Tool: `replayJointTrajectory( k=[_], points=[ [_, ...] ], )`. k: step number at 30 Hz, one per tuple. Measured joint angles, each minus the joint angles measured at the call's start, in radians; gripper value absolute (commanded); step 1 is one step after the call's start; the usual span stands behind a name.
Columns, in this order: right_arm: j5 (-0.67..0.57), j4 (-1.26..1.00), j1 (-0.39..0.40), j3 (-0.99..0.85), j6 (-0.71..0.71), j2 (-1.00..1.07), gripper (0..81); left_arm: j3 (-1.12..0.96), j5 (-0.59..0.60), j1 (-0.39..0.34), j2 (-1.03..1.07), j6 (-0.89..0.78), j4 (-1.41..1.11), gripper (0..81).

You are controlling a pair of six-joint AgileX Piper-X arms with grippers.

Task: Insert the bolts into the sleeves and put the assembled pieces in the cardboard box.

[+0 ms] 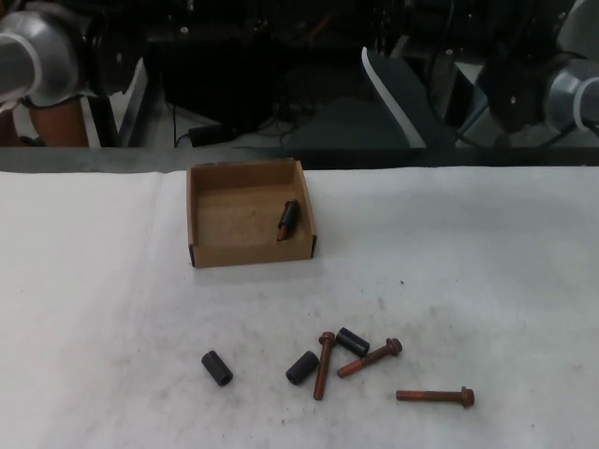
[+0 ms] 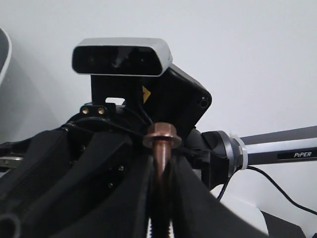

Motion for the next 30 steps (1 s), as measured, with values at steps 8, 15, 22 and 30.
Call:
replayJointTrajectory(
  k=[8,15,22,30],
  points=[
    [-0.013,0.065,-0.021,0.0,-0.01,0.007,0.2,0.0,-0.014,0.059,0.0,-0.009,0.025,0.6],
    [-0.06,0.189,-0.021,0.0,-0.024,0.007,0.2,0.0,-0.014,0.059,0.0,0.08,0.262,0.6],
    [-0.115,0.408,-0.021,0.003,-0.055,0.007,0.2,0.0,-0.111,0.059,0.0,0.244,0.611,0.6],
    [0.049,0.779,-0.013,0.015,-0.258,0.007,0.2,0.0,-0.575,0.052,0.0,0.47,1.092,0.6]
  ],
)
